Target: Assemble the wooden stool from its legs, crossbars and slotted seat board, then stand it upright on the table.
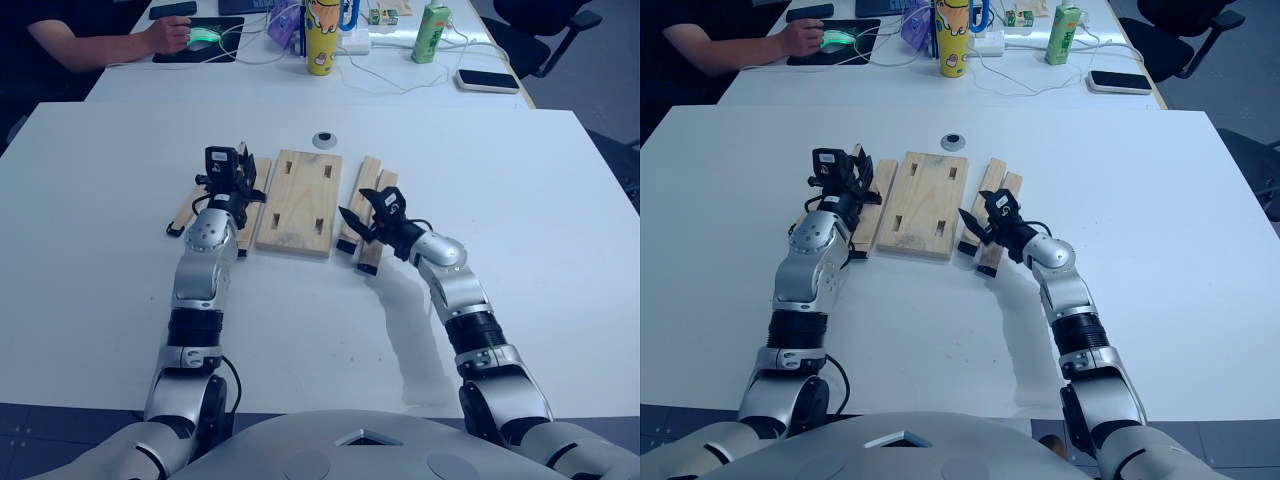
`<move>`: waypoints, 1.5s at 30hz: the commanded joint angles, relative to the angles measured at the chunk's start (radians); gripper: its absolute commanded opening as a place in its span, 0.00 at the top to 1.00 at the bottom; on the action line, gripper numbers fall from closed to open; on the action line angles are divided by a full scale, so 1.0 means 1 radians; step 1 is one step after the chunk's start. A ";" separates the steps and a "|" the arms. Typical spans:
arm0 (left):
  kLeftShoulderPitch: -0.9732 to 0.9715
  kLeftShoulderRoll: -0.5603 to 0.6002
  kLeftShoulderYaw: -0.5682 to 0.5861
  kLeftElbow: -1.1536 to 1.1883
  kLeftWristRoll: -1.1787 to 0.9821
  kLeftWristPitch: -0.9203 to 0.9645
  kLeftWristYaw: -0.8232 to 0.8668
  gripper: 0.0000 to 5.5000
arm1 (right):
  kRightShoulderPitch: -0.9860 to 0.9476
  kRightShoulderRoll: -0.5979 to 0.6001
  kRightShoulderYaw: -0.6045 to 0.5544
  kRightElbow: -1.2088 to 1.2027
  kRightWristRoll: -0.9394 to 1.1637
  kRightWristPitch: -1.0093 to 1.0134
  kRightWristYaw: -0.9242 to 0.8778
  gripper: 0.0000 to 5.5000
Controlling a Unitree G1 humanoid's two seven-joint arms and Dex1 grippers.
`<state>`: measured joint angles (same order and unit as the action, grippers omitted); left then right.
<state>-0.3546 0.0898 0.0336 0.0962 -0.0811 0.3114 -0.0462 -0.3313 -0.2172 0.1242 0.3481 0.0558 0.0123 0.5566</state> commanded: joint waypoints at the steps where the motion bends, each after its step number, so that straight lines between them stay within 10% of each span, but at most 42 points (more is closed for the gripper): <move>1: -0.020 0.008 -0.011 0.000 0.021 0.019 0.000 0.85 | -0.019 0.006 -0.004 0.006 0.001 0.013 -0.008 0.46; 15: -0.161 0.035 0.035 -0.107 -0.061 -0.064 -0.088 0.92 | -0.084 0.044 -0.141 0.041 0.138 0.131 -0.065 0.46; 32: -0.383 0.175 0.302 0.138 -0.807 0.367 -0.667 0.92 | -0.364 -0.150 -0.450 0.217 0.784 0.799 0.460 0.02; 45: -0.350 0.147 0.295 0.154 -0.903 0.513 -0.711 0.92 | -0.370 -0.056 -0.494 0.143 0.889 0.895 0.436 0.02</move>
<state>-0.7095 0.2400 0.3366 0.2684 -0.9623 0.8027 -0.7444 -0.6798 -0.2900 -0.3691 0.5129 0.9180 0.8852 0.9998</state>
